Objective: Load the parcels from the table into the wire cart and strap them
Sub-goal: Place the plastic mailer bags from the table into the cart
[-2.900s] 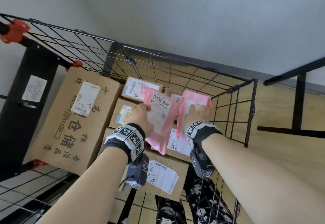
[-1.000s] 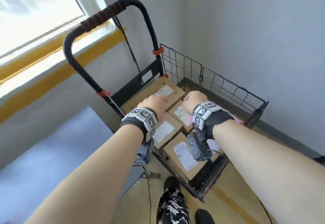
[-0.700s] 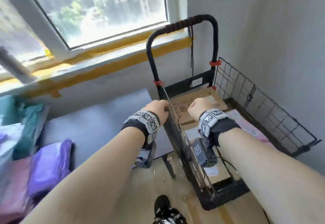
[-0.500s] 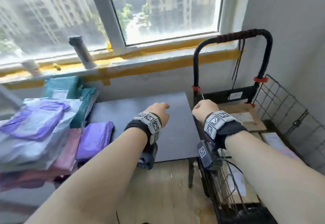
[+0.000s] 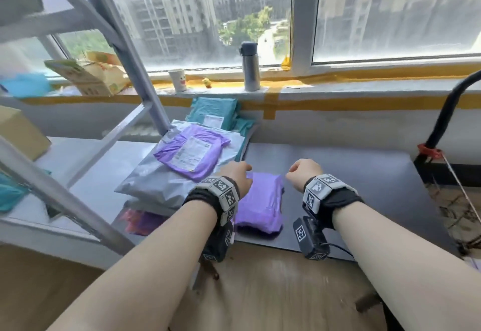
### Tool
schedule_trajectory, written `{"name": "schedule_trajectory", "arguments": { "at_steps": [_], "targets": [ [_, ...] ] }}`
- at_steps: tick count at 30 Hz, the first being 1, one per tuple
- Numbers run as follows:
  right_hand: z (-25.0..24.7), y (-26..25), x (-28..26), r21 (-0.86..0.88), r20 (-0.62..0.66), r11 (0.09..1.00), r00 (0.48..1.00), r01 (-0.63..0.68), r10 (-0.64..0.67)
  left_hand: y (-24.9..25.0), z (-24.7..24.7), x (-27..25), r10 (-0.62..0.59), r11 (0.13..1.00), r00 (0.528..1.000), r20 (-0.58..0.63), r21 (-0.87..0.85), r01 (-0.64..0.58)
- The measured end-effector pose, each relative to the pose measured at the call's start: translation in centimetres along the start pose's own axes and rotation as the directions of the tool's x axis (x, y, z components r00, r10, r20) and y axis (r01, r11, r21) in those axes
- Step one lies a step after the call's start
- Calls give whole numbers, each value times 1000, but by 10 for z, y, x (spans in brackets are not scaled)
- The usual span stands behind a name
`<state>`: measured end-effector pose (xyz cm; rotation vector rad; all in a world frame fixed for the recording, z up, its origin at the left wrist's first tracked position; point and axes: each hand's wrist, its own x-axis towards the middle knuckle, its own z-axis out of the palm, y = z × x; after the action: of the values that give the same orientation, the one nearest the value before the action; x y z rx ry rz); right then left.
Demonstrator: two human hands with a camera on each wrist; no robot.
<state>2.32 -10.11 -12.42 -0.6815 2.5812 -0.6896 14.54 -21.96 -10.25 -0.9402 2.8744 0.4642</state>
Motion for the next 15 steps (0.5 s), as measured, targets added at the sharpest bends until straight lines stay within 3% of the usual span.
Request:
{"name": "schedule_trajectory", "arguments": {
  "at_steps": [7, 15],
  "targets": [
    [76, -40, 22, -42, 101, 995, 990, -93, 97, -72, -3, 3, -24, 999, 999, 30, -21, 25],
    [129, -50, 57, -267, 236, 945, 938, -187, 252, -108, -8, 36, -199, 953, 977, -74, 219, 211]
  ]
}}
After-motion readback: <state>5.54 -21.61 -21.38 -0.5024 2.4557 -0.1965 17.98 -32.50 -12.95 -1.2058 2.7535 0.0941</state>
